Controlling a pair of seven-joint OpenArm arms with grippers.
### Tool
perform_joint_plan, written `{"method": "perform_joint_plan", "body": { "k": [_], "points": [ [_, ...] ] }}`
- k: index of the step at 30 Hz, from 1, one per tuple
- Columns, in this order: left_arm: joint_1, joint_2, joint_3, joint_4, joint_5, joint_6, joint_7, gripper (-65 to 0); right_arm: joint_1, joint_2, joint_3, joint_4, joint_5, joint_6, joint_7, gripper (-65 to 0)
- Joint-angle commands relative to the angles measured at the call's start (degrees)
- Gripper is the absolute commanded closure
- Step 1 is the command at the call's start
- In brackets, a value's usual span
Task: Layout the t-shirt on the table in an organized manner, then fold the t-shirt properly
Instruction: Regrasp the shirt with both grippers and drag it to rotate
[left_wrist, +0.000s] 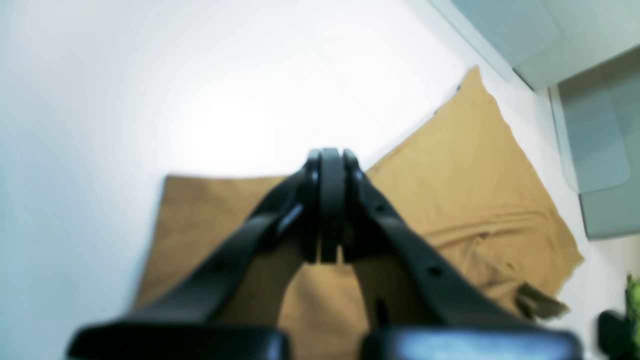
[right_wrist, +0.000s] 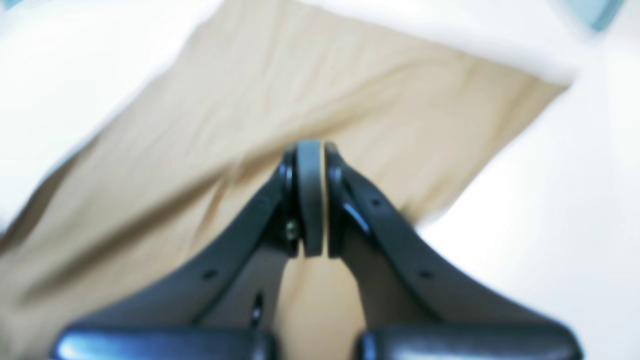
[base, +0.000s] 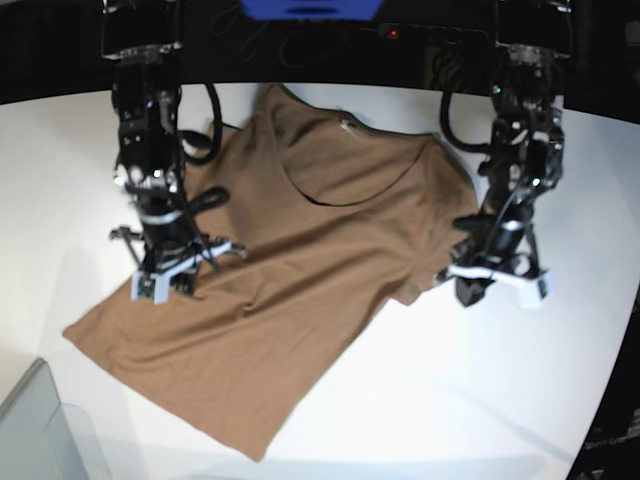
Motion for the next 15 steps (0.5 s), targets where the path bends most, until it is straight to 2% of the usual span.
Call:
{"method": "perform_joint_plan", "body": {
  "k": [1, 4, 7, 11, 15],
  "points": [
    [-3.3, 0.1, 1.9, -1.9, -0.2, -0.5, -0.5, -0.1, -1.4, -0.9, -1.2, 2.6, -0.1, 0.6, 1.7, 0.0],
    [-12.8, 1.5, 9.7, -12.2, -0.2, -0.6, -0.7, -0.1, -7.0, -3.2, -5.4, 3.9, -0.1, 0.6, 1.7, 0.0],
    [-21.1, 4.5, 16.0, -21.9, -0.2, -0.7, -0.8, -0.1, -10.8, -3.6, -10.9, 3.7, -0.2, 0.6, 2.0, 0.0],
    [-32.6, 9.9, 21.9, -39.5, -0.1, -0.7, -0.9, -0.1, -11.5, -3.6, -16.8, 2.1, -0.2, 0.6, 1.8, 0.0],
    [-39.4, 13.9, 26.0, -54.1, -0.1, -0.8, -1.0, -0.1, -11.4, -3.6, -18.7, -2.5, -0.3, 0.6, 1.9, 0.0]
  ]
}}
